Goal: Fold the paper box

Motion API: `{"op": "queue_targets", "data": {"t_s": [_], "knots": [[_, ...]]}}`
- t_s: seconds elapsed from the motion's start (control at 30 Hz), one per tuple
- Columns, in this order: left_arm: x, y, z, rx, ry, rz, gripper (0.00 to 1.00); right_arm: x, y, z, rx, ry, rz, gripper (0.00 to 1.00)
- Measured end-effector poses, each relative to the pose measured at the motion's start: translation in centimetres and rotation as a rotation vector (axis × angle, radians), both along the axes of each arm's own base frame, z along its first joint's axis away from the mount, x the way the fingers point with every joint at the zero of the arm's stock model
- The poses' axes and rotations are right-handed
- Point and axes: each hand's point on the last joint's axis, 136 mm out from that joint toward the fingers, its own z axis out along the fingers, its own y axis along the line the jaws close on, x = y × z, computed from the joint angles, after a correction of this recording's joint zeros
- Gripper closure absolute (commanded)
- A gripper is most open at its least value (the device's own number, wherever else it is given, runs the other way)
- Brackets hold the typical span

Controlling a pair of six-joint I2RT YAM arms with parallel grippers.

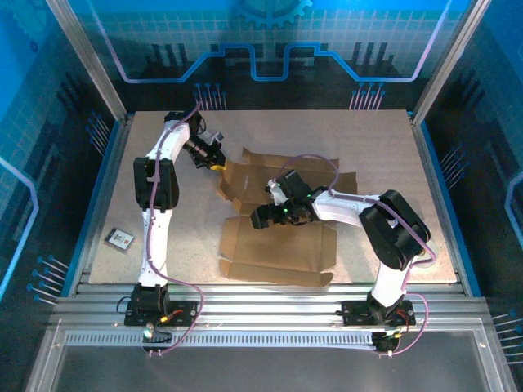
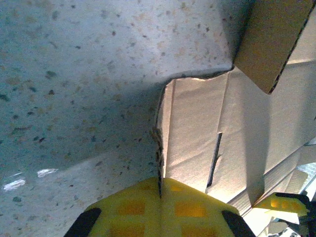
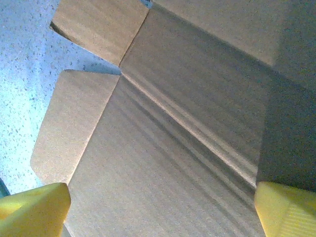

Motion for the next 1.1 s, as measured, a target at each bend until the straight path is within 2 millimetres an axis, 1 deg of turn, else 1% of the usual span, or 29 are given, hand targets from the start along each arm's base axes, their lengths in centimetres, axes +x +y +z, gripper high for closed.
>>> {"op": "queue_targets", "data": {"t_s": [0.1, 0.23, 0.3, 0.37, 0.4, 0.47, 0.53, 0.67, 0.8, 0.9, 1.1], "knots": [[0.5, -0.1, 1.1, 0.015, -0.043, 0.025, 0.99, -0.4, 0.1, 0.4, -0.002, 0.003, -0.005, 0.16], [1.9, 0.0, 3.9, 0.025, -0.159, 0.059, 0.99, -1.8, 1.0, 1.3, -0.003, -0.013, 0.012, 0.36], [2.6, 0.2, 5.5, 0.028, -0.230, 0.076, 0.99, -2.9, 1.6, 1.6, -0.007, -0.014, 0.015, 0.45], [2.7, 0.2, 6.8, 0.025, -0.283, 0.093, 0.98, -3.8, 1.9, 1.5, -0.017, -0.013, 0.017, 0.52], [2.8, 0.2, 7.5, 0.022, -0.311, 0.099, 0.98, -4.2, 2.1, 1.4, -0.023, -0.012, 0.017, 0.56], [2.9, 0.2, 8.2, 0.017, -0.352, 0.110, 0.98, -4.7, 2.2, 1.0, -0.036, -0.004, 0.007, 0.64], [2.8, 0.3, 8.4, 0.023, -0.383, 0.121, 0.97, -5.2, 2.1, 0.5, -0.046, 0.009, -0.011, 0.70], [2.0, 0.4, 7.6, 0.069, -0.408, 0.127, 0.97, -5.2, 2.3, -0.4, -0.058, 0.025, -0.046, 0.80], [0.4, -0.2, 6.6, 0.134, -0.427, 0.117, 0.97, -5.4, 2.4, -1.8, -0.082, 0.049, -0.069, 0.91], [-1.1, -0.7, 6.5, 0.177, -0.445, 0.105, 0.97, -5.4, 2.3, -2.7, -0.097, 0.065, -0.085, 0.94], [-2.2, -1.7, 8.3, 0.207, -0.526, 0.098, 0.96, -5.1, 2.8, -2.7, -0.084, 0.071, -0.098, 0.96]]}}
